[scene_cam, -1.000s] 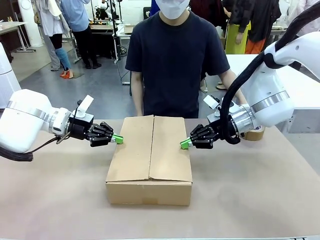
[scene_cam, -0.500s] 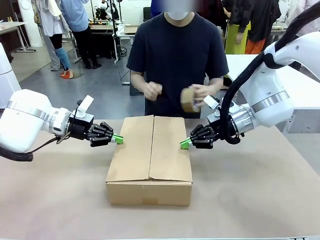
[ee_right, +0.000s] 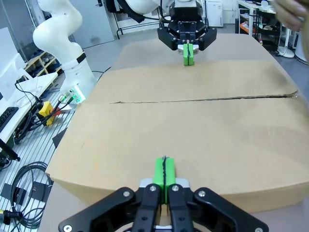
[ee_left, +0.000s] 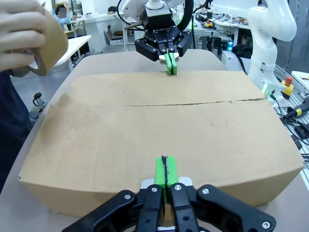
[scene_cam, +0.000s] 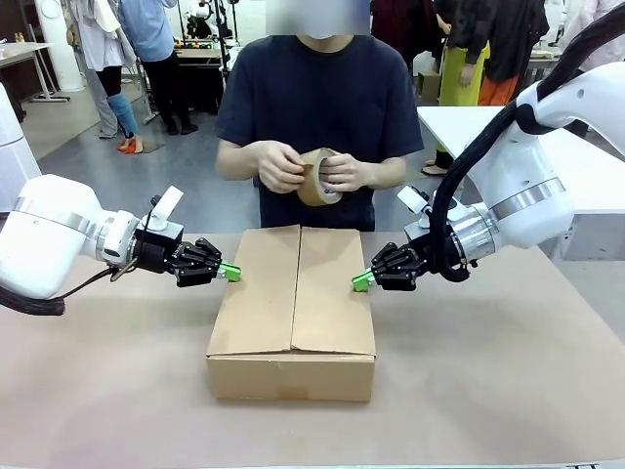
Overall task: Wrap the clocks to prevent damage.
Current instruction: After the human seals the box with tape, release both hands from the side flaps of the Package Box.
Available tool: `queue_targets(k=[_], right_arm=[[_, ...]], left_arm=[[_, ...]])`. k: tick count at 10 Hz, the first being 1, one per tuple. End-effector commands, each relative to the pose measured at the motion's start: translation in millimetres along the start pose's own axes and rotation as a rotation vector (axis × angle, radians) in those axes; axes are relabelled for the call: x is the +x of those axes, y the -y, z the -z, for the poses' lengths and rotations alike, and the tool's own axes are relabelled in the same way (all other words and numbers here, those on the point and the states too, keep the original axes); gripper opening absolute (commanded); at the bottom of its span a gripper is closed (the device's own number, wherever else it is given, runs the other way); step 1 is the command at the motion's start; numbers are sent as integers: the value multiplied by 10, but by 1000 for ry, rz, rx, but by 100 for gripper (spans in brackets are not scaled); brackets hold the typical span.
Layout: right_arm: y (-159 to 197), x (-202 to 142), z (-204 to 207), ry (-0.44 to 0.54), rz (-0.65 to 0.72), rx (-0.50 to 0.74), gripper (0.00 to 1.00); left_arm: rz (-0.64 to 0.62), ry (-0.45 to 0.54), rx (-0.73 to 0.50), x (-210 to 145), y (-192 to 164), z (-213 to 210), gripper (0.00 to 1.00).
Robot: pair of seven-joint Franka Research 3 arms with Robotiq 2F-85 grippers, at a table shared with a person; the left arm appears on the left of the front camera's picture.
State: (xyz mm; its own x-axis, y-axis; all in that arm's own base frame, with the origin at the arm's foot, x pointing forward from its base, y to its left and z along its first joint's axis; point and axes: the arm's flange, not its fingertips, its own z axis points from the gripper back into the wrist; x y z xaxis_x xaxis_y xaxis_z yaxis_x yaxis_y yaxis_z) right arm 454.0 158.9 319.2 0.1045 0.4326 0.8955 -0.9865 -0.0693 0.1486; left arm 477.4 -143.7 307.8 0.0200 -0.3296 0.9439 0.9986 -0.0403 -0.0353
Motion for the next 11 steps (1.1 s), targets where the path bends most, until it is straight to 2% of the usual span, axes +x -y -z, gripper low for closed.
queue_targets(k=[1,11], right_arm=[[1,-38,21,-5,7,-3,1],[1,-38,21,-5,7,-3,1]], left_arm=[[4,-10,5,-40,0,11,0],[4,-10,5,-40,0,11,0]])
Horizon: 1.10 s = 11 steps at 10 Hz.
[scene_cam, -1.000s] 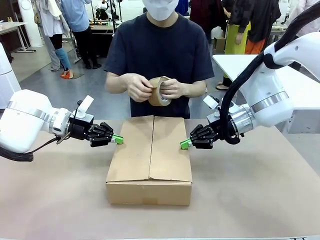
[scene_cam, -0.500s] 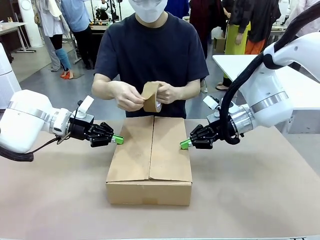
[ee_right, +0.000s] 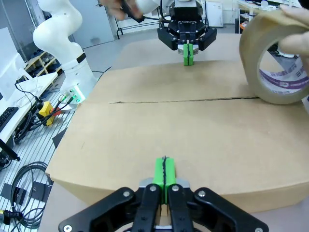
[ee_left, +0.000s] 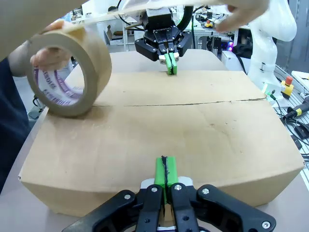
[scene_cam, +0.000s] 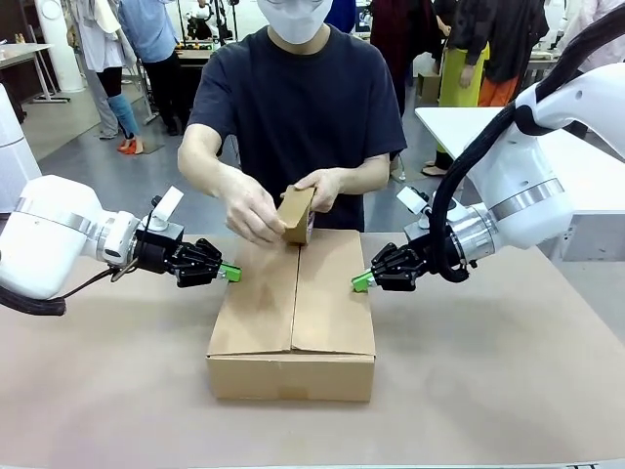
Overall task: Wrap the clocks to prevent damage.
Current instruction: After the human seals the box with tape, release both hands from the side flaps of the Package Box.
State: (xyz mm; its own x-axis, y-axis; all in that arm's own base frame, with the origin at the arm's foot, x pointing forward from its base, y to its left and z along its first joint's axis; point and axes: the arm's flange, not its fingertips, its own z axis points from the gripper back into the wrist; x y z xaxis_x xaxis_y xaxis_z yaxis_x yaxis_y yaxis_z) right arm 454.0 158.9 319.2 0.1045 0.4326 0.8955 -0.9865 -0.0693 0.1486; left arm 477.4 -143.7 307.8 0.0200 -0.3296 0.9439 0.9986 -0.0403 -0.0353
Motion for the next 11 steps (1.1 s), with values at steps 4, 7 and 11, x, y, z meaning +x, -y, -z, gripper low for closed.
queue_targets(k=[4,7,11], right_arm=[[1,-38,21,-5,7,-3,1],[1,-38,21,-5,7,-3,1],[1,-38,21,-5,7,-3,1]], left_arm=[[4,-10,5,-40,0,11,0],[4,-10,5,-40,0,11,0],[4,-10,5,-40,0,11,0]])
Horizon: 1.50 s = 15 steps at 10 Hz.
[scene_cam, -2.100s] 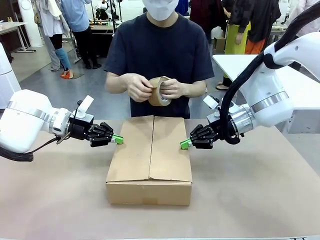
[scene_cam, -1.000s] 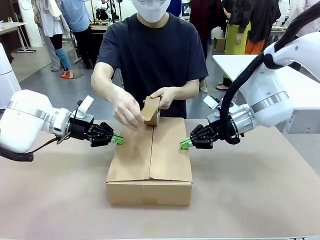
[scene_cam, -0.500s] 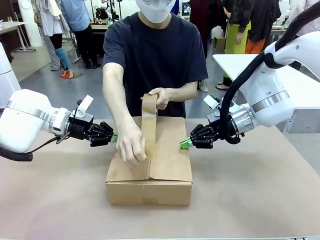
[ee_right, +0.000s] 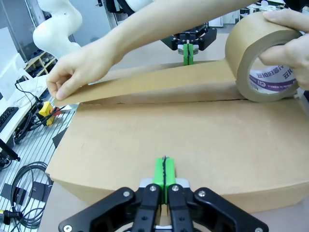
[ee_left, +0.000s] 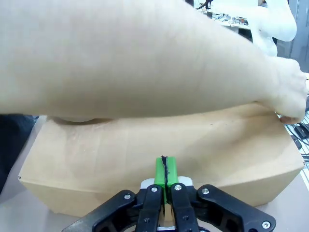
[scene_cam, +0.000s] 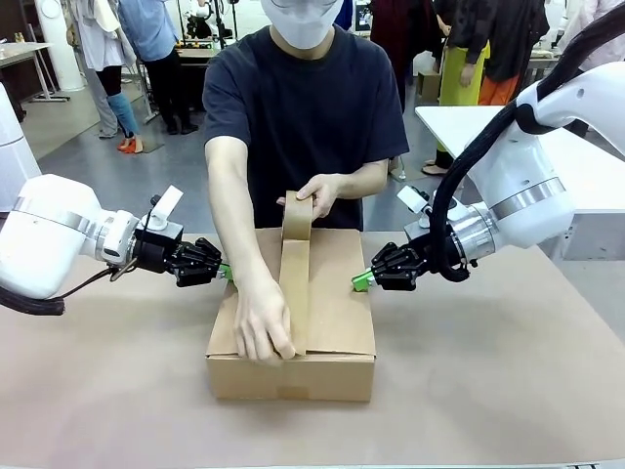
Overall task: Wrap the clocks to prevent damage.
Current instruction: After the human seals the box with tape, release both hands from the side flaps of the Package Box.
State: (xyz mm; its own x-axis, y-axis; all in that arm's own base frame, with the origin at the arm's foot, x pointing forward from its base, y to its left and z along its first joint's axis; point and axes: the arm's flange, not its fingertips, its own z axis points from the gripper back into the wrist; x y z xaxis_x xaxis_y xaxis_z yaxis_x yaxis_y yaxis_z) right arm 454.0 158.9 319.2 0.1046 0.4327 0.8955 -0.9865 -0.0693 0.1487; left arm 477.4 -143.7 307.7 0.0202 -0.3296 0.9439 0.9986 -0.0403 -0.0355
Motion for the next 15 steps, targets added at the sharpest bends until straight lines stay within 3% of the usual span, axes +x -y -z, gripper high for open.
queue_targets(k=[1,15], right_arm=[[1,-38,20,-5,7,-3,1],[1,-38,20,-5,7,-3,1]], left_arm=[[4,-10,5,-39,0,11,0],[4,-10,5,-39,0,11,0]])
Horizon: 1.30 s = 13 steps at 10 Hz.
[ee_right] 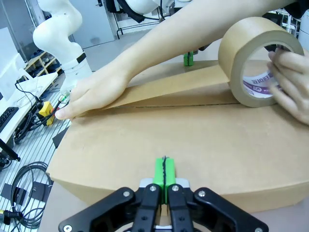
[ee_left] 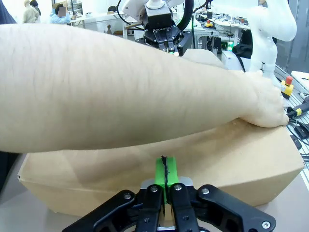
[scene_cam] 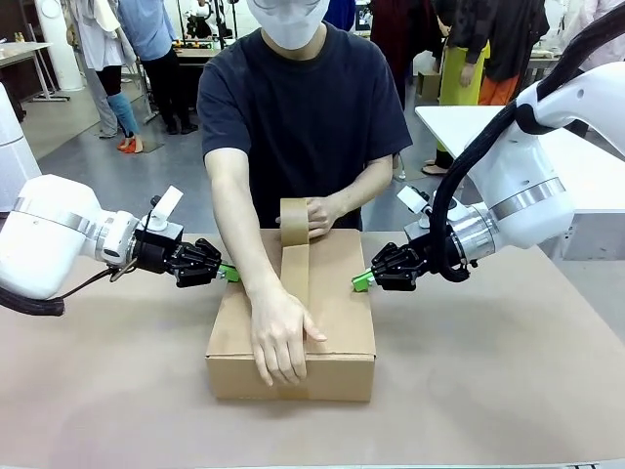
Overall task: Wrap the clocks to prevent damage.
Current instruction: After the human seals the box with tape, release both hands from the side flaps of the Package Box.
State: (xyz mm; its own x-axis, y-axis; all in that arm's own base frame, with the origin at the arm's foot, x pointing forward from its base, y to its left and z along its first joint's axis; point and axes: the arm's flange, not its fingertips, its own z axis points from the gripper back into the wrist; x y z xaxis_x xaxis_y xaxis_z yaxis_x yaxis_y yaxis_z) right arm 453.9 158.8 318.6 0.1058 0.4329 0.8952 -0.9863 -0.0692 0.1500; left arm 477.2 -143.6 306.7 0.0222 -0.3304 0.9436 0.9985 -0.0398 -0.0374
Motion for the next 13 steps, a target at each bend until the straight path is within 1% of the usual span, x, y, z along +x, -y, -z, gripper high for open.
queue_targets(k=[1,13], right_arm=[[1,-32,18,-5,6,-4,1],[1,-32,18,-5,6,-4,1]], left_arm=[[6,-9,5,-29,-2,9,0],[6,-9,5,-29,-2,9,0]])
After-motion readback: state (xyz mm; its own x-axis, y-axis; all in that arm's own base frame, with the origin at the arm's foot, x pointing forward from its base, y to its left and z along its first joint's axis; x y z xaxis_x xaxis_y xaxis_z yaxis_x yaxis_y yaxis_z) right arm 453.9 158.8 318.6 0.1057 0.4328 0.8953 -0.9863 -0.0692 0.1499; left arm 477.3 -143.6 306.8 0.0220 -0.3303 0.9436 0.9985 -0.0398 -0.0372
